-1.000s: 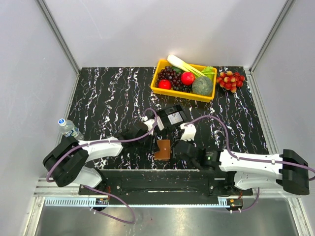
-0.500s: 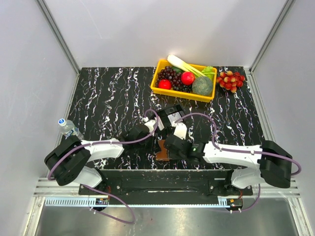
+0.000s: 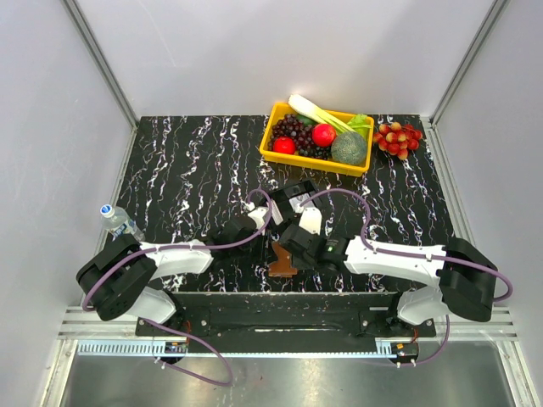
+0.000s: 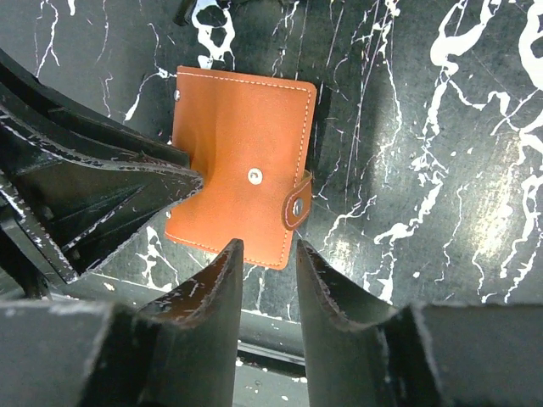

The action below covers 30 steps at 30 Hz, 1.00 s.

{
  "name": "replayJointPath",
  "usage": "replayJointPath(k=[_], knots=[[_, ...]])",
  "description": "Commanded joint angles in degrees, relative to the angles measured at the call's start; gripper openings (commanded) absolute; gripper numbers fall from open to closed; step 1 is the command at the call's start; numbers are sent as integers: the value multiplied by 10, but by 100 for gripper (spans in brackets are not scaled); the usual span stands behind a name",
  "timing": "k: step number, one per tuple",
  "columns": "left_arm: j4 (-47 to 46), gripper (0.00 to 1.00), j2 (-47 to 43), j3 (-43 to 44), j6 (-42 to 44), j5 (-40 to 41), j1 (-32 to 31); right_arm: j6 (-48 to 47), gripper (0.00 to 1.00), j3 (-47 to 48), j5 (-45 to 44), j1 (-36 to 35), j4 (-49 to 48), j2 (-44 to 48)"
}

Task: Put the credit cards into the card holder
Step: Close the card holder at the center of the board.

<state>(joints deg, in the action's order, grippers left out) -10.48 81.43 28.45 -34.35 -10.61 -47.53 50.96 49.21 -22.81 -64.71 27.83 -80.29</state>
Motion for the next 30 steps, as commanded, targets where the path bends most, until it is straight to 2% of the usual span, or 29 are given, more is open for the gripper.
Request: replayJointPath(k=[1, 4, 9, 21, 30], knots=[[27, 25, 5, -21, 0, 6, -8, -10, 38, 29, -7, 3, 20, -11], [27, 25, 0, -22, -3, 6, -8, -10, 39, 40, -10, 4, 29, -38], [24, 25, -2, -24, -4, 5, -7, -7, 34, 47, -20, 5, 32, -65], [19, 25, 1, -25, -5, -2, -7, -24, 29, 55, -27, 19, 28, -61], [18, 25, 2, -25, -5, -3, -7, -30, 10, 54, -24, 25, 29, -61]])
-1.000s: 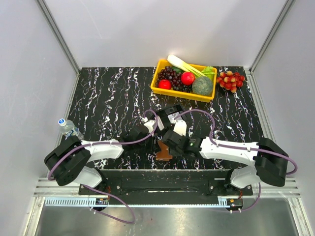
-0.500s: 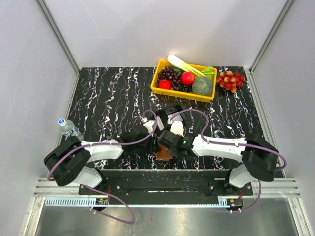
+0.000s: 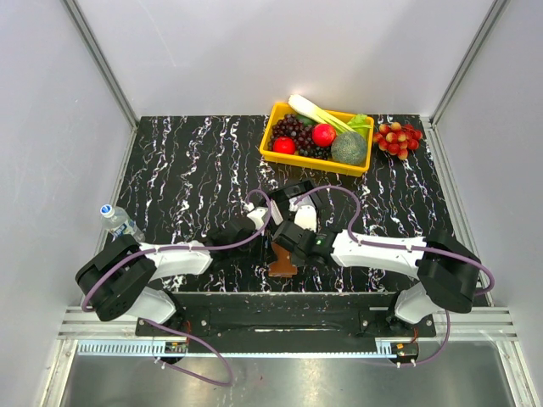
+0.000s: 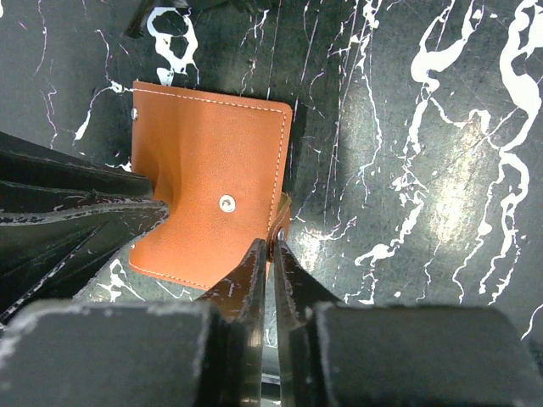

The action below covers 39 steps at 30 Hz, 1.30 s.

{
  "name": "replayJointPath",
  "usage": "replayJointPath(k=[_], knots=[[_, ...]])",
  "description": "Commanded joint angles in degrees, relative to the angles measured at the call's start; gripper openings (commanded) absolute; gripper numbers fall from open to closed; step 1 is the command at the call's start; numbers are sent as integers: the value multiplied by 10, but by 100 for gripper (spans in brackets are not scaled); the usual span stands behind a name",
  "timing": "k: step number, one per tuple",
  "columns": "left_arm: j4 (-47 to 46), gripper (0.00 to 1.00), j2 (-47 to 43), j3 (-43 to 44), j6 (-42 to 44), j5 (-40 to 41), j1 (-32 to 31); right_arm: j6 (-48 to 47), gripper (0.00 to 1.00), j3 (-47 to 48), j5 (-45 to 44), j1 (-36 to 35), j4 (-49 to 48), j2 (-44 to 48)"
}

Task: Put the credit cards into the card holder
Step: Close the card holder at the center of the board.

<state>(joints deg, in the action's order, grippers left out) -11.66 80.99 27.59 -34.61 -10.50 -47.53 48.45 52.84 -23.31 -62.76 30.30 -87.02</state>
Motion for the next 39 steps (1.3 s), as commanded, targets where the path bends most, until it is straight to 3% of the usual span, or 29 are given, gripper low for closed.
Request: replayJointPath(k=[1, 5, 18, 30, 39], knots=[[30, 25, 6, -17, -2, -5, -8, -4, 10, 17, -20, 6, 5, 6], [29, 25, 6, -18, -1, -5, -8, -6, 0, 17, -11, 10, 4, 5], [23, 24, 6, -18, 2, -14, -8, -27, 0, -43, 81, 55, -131, 35], [23, 24, 7, -12, 4, -17, -8, -50, 0, -12, 152, 61, -155, -42], [31, 24, 3, -9, 8, -16, -8, -49, 0, -27, 158, 71, -174, -27]])
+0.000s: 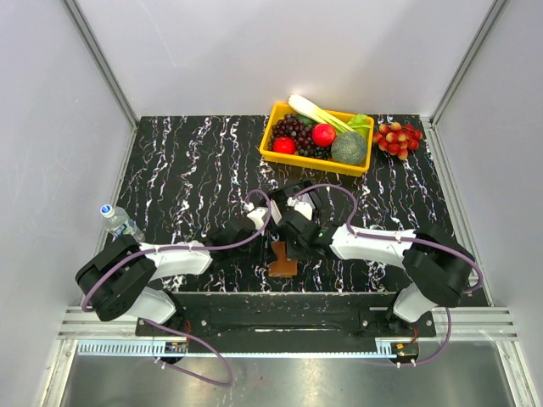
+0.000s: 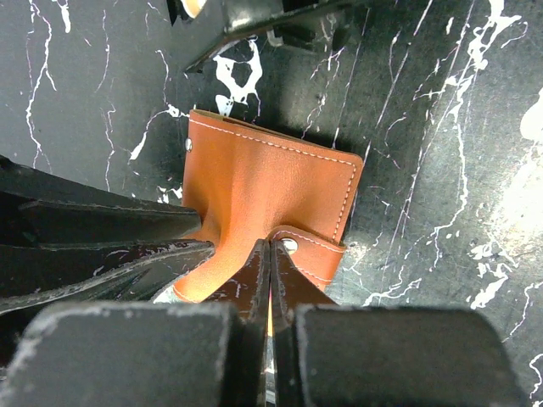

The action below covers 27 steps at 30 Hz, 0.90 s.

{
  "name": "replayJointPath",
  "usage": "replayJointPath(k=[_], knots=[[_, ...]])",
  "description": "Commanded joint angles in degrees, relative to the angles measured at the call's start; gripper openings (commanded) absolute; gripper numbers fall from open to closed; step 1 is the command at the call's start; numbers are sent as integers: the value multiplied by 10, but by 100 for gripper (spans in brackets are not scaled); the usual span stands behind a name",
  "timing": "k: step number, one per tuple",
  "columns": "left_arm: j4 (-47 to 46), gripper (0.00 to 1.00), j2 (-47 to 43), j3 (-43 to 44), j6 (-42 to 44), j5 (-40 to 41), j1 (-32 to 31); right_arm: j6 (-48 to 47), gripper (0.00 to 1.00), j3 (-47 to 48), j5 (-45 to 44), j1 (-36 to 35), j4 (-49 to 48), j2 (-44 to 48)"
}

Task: Put the credit cards into the card holder
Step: Close the card holder at the center of the board.

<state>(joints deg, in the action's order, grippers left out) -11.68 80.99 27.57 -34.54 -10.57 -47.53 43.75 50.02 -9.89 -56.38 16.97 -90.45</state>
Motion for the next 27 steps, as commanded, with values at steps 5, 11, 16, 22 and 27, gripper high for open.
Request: replayJointPath(k=[5, 11, 16, 22, 27], knots=[[37, 24, 4, -4, 9, -13, -7, -4, 0, 1, 72, 13, -43, -6], [38, 24, 3, -4, 9, -13, -7, -11, 0, 5, 97, 13, -36, -19], [42, 24, 0, -6, 9, -8, -8, -19, 0, 3, 90, 14, -18, 6], [47, 24, -1, -5, 9, -2, -8, -23, 0, 1, 81, 14, -7, 37], [47, 24, -2, -5, 8, -2, -8, -26, 0, 3, 89, 15, -6, 43]])
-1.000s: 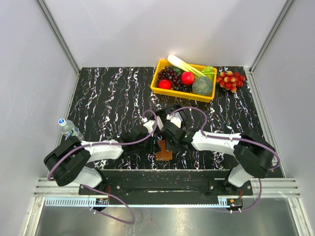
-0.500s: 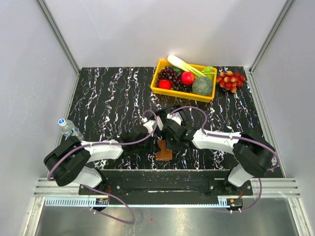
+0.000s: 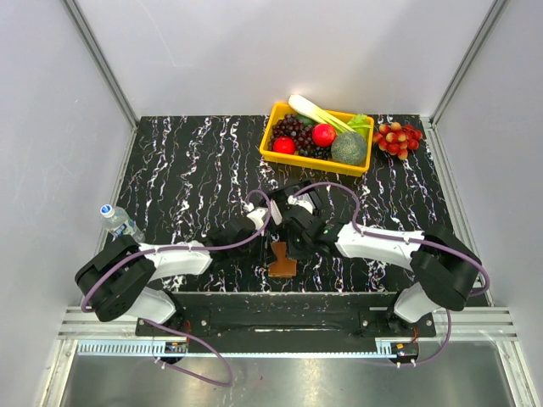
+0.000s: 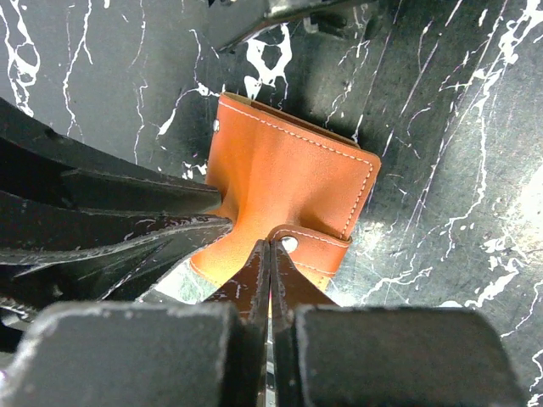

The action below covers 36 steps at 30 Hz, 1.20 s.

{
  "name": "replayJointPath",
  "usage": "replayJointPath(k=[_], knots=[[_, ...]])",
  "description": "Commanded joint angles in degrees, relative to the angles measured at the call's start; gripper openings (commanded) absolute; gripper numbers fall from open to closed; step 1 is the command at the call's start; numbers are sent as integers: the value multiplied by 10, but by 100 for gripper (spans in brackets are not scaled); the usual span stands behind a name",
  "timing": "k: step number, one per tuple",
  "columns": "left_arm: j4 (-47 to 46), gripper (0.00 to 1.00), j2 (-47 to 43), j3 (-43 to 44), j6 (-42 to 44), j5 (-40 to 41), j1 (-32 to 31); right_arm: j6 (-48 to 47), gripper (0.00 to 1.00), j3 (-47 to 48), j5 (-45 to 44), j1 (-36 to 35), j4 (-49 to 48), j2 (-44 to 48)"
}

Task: Put the credit cards into the card holder
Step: Close the card holder at the center of the board.

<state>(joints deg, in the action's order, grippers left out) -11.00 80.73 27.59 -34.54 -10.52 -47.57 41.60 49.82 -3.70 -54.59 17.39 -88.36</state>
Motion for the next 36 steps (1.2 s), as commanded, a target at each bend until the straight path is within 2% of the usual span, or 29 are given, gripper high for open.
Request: replayJointPath(k=[1, 10, 24, 36], knots=[[39, 24, 0, -5, 8, -3, -8, -4, 0, 6, 32, -3, -10, 20], [41, 24, 1, -3, 7, -1, -8, -6, 0, 12, 76, -3, -7, -26], [43, 24, 0, -6, 9, -1, -7, 15, 0, 5, -46, -1, -15, 0], [36, 24, -1, -8, 9, -6, -8, 10, 0, -2, 8, 6, -31, -65]])
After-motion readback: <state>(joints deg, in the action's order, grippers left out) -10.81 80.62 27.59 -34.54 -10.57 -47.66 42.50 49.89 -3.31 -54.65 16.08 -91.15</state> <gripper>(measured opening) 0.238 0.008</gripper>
